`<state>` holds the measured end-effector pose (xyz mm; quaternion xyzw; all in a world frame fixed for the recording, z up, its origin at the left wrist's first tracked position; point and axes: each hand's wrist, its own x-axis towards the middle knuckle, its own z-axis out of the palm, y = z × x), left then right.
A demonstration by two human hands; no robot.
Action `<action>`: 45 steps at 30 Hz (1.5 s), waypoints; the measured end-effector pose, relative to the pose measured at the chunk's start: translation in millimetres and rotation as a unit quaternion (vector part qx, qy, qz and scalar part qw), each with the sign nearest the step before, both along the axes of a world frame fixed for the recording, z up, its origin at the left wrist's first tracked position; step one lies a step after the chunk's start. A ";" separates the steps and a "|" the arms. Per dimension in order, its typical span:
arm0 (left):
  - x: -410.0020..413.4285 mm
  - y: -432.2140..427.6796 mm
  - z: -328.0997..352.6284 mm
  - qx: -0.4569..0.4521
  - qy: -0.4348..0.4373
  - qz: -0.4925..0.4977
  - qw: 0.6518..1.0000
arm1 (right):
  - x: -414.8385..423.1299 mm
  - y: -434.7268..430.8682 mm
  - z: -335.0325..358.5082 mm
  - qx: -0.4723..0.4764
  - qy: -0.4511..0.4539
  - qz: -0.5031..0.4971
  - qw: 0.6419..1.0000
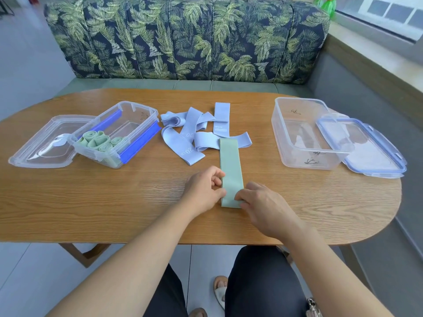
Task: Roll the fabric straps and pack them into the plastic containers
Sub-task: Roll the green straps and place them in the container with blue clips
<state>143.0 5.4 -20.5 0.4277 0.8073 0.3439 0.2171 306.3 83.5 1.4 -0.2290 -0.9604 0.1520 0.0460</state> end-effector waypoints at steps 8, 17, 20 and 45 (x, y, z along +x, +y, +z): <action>3.0 -2.7 -7.7 0.042 0.075 -0.089 0.992 | 3.4 -3.3 -1.8 0.015 0.009 -0.002 1.000; -9.8 -11.9 -10.3 0.065 0.163 -0.101 0.979 | 2.8 -1.0 -5.4 0.041 0.022 0.009 0.999; -9.9 -12.6 -12.8 0.078 0.175 -0.099 0.976 | 1.9 -1.9 -7.5 0.047 0.040 0.007 0.998; -10.4 -11.4 -14.7 0.050 0.134 -0.070 0.987 | -7.7 6.7 -25.5 0.118 0.091 -0.016 0.989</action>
